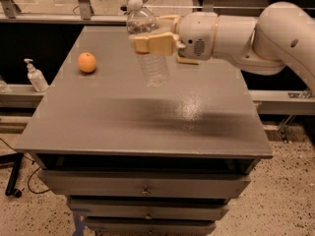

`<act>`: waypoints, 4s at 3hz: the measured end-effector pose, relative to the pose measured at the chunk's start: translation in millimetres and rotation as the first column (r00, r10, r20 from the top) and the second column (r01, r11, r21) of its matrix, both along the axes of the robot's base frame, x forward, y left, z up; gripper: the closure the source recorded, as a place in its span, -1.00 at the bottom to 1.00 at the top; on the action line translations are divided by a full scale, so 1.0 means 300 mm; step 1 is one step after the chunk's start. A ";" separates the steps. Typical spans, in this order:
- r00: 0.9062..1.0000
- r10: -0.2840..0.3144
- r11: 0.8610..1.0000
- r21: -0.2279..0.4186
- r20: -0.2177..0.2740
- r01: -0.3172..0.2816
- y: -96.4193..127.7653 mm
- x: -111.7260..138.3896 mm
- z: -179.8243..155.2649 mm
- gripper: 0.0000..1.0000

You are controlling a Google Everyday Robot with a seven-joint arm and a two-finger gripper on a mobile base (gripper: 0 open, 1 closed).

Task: Place water bottle upright

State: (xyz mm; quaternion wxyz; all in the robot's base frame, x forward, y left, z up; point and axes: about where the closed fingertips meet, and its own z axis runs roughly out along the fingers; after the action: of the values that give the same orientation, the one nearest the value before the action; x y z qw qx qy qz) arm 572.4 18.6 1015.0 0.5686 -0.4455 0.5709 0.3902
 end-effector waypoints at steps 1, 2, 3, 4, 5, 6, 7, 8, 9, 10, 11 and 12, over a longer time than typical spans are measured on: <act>0.997 -0.031 0.992 0.122 0.078 0.021 0.011 0.033 0.016 1.00; 0.989 -0.040 0.991 0.133 0.143 0.021 0.048 0.059 0.006 1.00; 0.986 -0.031 0.993 0.116 0.164 0.012 0.083 0.071 -0.045 1.00; 0.988 -0.027 0.991 0.133 0.152 0.006 0.096 0.074 -0.096 1.00; 0.992 -0.020 0.987 0.164 0.128 -0.001 0.108 0.076 -0.145 1.00; 0.995 -0.012 0.980 0.200 0.095 -0.007 0.111 0.081 -0.187 1.00; 0.999 -0.003 0.977 0.213 0.053 -0.009 0.110 0.089 -0.215 0.66; 1.000 0.007 0.977 0.215 0.022 -0.011 0.111 0.094 -0.238 0.21; 1.000 0.010 0.976 0.217 0.003 -0.010 0.111 0.096 -0.254 -0.27; 1.000 0.012 0.976 0.218 -0.006 -0.010 0.110 0.092 -0.263 -0.72; 1.000 0.013 0.975 0.220 -0.006 -0.011 0.107 0.084 -0.270 -1.00; 1.000 0.009 0.979 0.205 0.000 -0.009 0.082 0.073 -0.274 -1.00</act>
Offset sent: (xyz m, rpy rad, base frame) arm 0.0305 0.0227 -0.0069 0.1331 -0.2261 -0.0468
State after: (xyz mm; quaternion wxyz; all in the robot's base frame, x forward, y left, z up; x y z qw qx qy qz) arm 594.4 43.3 932.9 0.6093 -0.3869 0.5260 0.4499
